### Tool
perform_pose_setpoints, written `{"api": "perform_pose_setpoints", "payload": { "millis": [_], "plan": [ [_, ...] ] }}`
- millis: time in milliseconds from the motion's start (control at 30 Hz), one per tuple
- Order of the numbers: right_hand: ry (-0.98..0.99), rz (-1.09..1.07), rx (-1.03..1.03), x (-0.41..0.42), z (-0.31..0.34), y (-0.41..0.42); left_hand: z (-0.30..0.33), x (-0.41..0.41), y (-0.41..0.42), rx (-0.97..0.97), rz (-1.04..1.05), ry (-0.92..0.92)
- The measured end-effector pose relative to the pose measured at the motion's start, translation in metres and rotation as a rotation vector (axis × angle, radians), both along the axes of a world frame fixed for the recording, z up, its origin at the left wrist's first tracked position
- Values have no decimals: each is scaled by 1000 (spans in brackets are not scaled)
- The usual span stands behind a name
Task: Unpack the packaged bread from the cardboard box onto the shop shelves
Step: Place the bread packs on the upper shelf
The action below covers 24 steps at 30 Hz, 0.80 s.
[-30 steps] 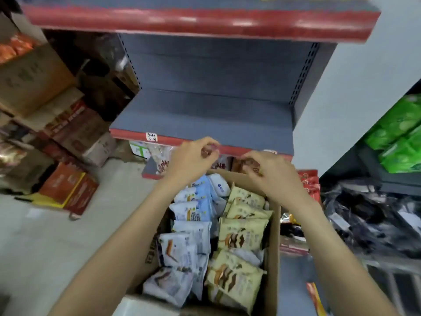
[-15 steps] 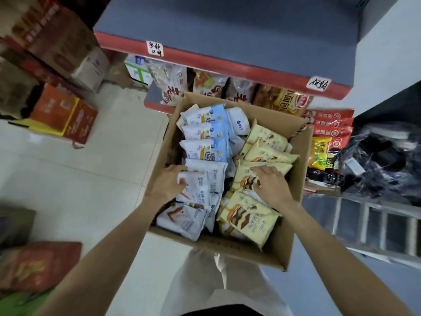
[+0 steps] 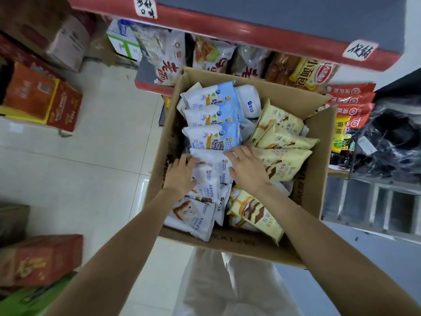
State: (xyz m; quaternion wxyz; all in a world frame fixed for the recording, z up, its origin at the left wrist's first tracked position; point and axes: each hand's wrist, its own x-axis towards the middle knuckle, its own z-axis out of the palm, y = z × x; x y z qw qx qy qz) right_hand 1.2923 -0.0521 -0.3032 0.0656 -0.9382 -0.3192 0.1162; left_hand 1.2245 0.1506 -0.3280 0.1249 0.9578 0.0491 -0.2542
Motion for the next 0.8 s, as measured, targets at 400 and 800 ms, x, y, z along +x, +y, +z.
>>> {"api": "perform_pose_setpoints", "payload": {
  "millis": [400,800],
  "plan": [
    [246,-4,-326,27,-28,46,-23,-5,14,18,-146,-45],
    [396,-131,-216,16,-19,43,-12,-29,28,14,-366,-35]
  ]
}}
